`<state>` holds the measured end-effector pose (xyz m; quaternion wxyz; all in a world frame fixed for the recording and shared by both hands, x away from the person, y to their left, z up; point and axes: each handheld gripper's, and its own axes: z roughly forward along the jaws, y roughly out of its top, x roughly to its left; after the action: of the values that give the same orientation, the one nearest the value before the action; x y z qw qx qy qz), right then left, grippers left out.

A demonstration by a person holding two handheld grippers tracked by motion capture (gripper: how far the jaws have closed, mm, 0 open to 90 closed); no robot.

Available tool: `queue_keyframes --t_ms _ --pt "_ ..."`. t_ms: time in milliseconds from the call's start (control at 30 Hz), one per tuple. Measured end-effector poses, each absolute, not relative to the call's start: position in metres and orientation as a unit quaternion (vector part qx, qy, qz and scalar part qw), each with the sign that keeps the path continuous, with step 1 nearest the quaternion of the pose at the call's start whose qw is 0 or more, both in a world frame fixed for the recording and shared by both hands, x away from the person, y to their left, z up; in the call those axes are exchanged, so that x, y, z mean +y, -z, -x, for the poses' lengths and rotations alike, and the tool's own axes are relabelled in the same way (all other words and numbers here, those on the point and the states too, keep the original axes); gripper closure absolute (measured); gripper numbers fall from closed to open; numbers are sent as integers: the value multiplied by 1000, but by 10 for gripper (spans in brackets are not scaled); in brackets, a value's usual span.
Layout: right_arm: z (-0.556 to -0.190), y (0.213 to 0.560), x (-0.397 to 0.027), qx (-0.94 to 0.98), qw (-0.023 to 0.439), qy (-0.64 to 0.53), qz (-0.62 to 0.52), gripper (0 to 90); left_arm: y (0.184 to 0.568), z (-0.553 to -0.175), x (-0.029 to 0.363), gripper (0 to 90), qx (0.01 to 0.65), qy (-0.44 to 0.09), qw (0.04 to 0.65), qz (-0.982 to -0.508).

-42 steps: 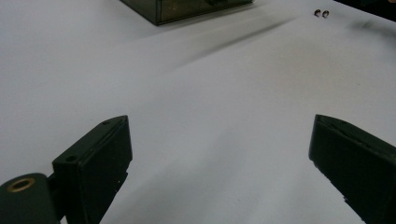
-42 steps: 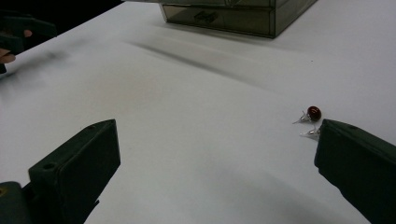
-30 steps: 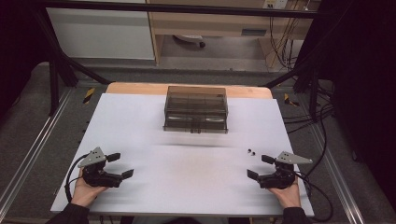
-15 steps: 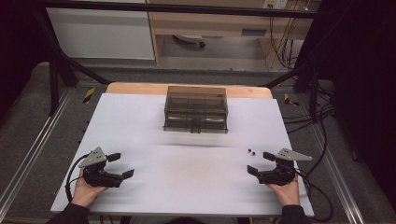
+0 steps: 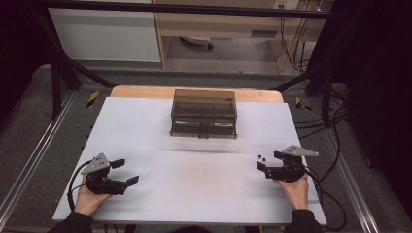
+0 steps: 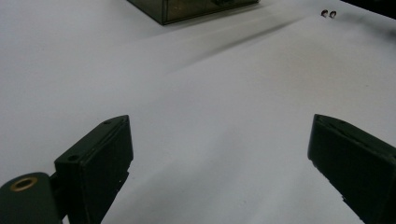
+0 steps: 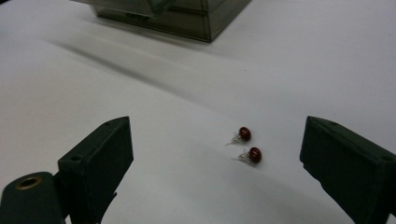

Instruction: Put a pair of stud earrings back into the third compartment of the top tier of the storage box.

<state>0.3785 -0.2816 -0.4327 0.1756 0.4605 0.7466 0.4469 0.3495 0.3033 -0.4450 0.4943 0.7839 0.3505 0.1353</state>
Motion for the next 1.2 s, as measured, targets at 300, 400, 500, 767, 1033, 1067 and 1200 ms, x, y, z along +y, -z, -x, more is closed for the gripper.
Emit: queue_keyframes --t_ms 300,400,500,767,1033,1067,1200 --pt "-395 440 -282 760 192 -402 -474 281 445 -350 303 69 350 -136 492 -785" --pt "-399 443 -281 761 187 -392 -483 357 445 -350 303 71 351 -136 492 -785" --pt "-400 444 -281 762 185 -388 -485 400 445 -350 303 72 352 -136 492 -785" --pt "-406 448 -283 763 177 -377 -495 546 445 -350 303 73 353 -137 490 -785" --pt "-407 452 -285 763 163 -374 -501 637 445 -350 302 75 353 -138 489 -786" --pt "-408 452 -285 765 161 -374 -499 651 445 -350 302 74 352 -139 489 -786" --pt "-408 453 -284 768 159 -374 -495 677 445 -350 302 75 352 -139 488 -786"
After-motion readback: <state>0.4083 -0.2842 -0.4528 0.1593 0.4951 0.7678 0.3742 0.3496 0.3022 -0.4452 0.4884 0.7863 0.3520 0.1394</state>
